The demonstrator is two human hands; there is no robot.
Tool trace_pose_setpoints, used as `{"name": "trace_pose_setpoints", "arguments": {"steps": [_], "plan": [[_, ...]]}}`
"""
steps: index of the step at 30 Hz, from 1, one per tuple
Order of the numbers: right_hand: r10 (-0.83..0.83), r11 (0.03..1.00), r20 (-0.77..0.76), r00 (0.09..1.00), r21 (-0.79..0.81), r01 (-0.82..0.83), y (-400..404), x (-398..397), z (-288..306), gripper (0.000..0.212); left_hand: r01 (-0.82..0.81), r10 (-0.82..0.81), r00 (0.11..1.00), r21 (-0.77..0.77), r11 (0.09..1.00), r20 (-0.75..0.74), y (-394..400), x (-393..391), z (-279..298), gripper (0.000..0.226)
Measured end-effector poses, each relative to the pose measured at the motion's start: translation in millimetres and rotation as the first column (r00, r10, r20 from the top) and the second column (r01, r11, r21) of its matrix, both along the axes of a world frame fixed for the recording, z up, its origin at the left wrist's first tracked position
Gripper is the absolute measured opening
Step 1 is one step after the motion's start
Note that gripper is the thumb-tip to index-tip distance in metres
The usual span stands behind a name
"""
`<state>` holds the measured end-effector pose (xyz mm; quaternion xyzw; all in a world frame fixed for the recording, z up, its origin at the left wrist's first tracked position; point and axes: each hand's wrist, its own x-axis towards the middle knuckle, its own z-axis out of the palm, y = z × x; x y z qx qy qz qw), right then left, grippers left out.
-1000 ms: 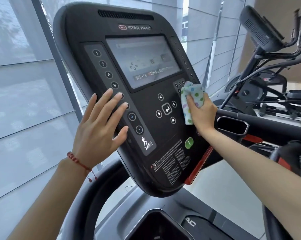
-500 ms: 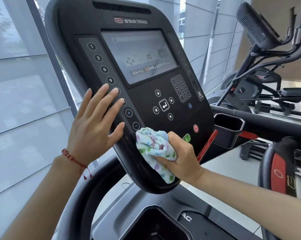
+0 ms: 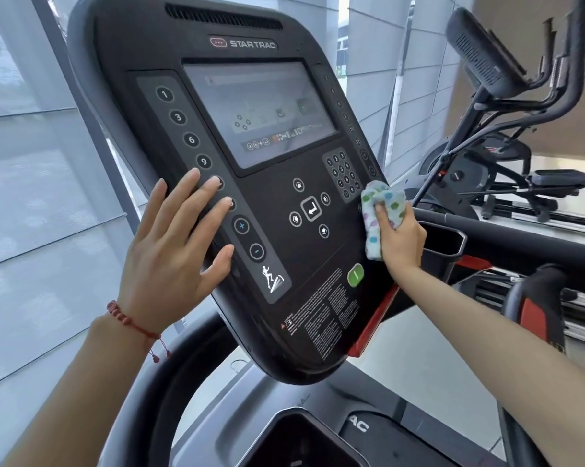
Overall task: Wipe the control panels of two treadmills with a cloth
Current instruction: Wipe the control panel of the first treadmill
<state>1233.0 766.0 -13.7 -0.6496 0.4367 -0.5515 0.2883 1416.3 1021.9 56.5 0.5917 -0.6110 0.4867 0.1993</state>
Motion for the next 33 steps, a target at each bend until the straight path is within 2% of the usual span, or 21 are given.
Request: {"name": "trace_pose_setpoints", "arguments": {"steps": [5, 8, 15, 18, 20, 24, 26, 29, 33], "plan": [[-0.148, 0.969, 0.082, 0.986, 0.211, 0.128, -4, 15, 12, 0.044, 0.009, -0.009, 1.000, -0.012, 1.000, -0.007, -1, 1, -1, 0.043], [-0.158, 0.958, 0.129, 0.979, 0.262, 0.120, -7, 30, 40, 0.041, 0.011, -0.011, 1.000, -0.015, 1.000, -0.014, -2, 1, -2, 0.042], [0.037, 0.997, 0.144, 0.989, 0.067, -0.047, -16, 68, 102, 0.039, 0.014, -0.015, 1.000, -0.016, 1.000, -0.013, -3, 3, -2, 0.042], [0.050, 0.997, 0.122, 0.991, 0.055, -0.057, -21, 62, 93, 0.040, 0.016, -0.016, 1.000, -0.010, 1.000, -0.015, -3, 3, -1, 0.042], [-0.015, 0.995, 0.090, 0.996, 0.098, 0.006, -22, 51, 75, 0.042, 0.019, -0.019, 1.000, -0.005, 1.000, -0.017, -2, 3, -2, 0.043], [-0.208, 0.933, 0.010, 0.978, 0.301, 0.196, -23, 9, 20, 0.049, 0.025, -0.025, 0.999, -0.006, 1.000, -0.027, -3, 3, -2, 0.043], [-0.255, 0.892, -0.029, 0.967, 0.379, 0.247, -24, -5, 6, 0.047, 0.026, -0.027, 0.999, -0.020, 0.999, -0.034, -5, 2, -3, 0.043], [-0.285, 0.870, -0.039, 0.958, 0.408, 0.276, -25, -2, 12, 0.044, 0.024, -0.025, 0.999, -0.023, 0.999, -0.036, -5, 1, -1, 0.043], [-0.316, 0.861, 0.042, 0.948, 0.433, 0.267, -29, 9, 22, 0.042, 0.019, -0.020, 1.000, -0.022, 1.000, -0.013, -4, 4, 3, 0.042]]}}
